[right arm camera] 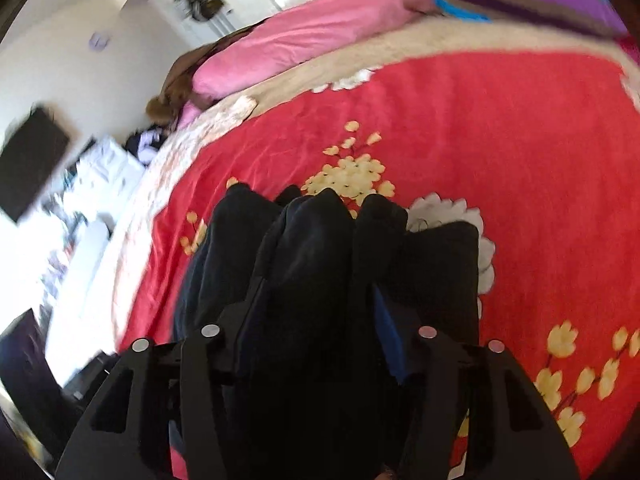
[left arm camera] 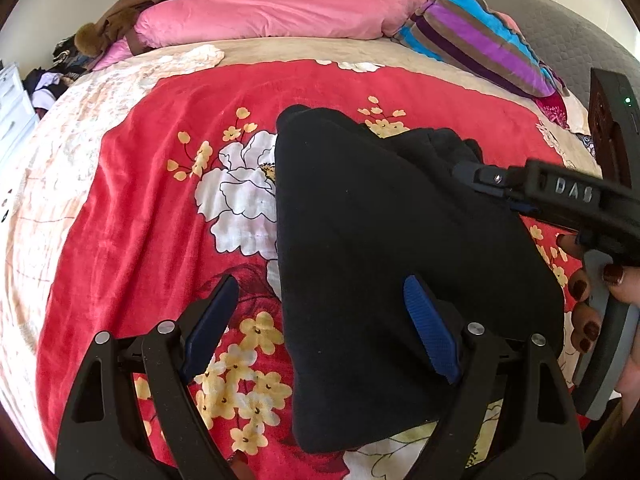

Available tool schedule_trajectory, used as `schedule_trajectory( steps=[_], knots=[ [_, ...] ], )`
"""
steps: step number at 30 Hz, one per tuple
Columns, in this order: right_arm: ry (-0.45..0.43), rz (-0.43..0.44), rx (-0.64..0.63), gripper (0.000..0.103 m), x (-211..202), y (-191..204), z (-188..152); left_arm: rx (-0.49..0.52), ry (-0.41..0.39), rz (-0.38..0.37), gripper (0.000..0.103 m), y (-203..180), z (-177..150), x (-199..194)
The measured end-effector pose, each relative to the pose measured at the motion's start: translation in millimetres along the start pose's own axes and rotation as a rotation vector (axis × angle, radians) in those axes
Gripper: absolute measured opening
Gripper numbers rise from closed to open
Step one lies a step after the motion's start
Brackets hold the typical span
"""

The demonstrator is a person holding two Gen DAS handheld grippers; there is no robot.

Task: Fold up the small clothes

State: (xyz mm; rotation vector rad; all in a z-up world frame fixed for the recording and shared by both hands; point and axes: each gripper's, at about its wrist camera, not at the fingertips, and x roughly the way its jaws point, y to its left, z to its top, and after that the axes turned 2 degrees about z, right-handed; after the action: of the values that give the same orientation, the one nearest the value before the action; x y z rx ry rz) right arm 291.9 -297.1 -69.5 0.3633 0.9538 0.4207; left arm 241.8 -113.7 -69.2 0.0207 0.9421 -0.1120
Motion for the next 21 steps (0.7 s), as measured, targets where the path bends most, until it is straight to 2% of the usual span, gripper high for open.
schedule_trajectory(
  steps=[1,2,3,4,6,13,16,18,21],
  knots=[
    [0.003,-0.003,-0.001,0.049,1.8,-0.2,-0.5,-0.001,0.000,-0.001,0.077,-0.1,-0.1,-0.1],
    [0.011,-0.002,0.003,0.043,3.6,-2.3,-1.6,-0.005,0.000,-0.004,0.077,0.1,-0.3,0.1],
    [0.017,-0.002,0.005,0.027,5.5,-3.9,-2.5,-0.007,0.000,-0.006,0.077,0.1,-0.3,0.1],
    [0.030,0.004,0.002,0.021,7.6,-5.3,-3.9,-0.008,0.000,-0.010,0.077,-0.1,-0.3,0.1],
    [0.037,0.006,-0.016,0.016,5.4,-2.8,-4.0,0.000,0.000,-0.005,0.077,-1.9,-0.1,-1.0],
    [-0.052,0.079,-0.027,0.013,-44.6,7.4,10.4,0.007,-0.022,-0.031,0.077,-3.3,3.4,-15.2],
    [-0.044,0.019,-0.051,0.013,-54.8,4.9,8.8,0.013,-0.027,-0.059,0.077,-7.3,5.0,-18.3],
    [-0.012,-0.069,-0.076,0.013,-46.5,-3.1,4.8,0.030,-0.025,-0.052,0.077,-11.7,4.1,-16.4],
    [0.028,-0.098,-0.022,0.013,-26.4,-21.3,1.2,0.034,-0.004,-0.062,0.078,-15.2,0.0,-8.7]
  ],
)
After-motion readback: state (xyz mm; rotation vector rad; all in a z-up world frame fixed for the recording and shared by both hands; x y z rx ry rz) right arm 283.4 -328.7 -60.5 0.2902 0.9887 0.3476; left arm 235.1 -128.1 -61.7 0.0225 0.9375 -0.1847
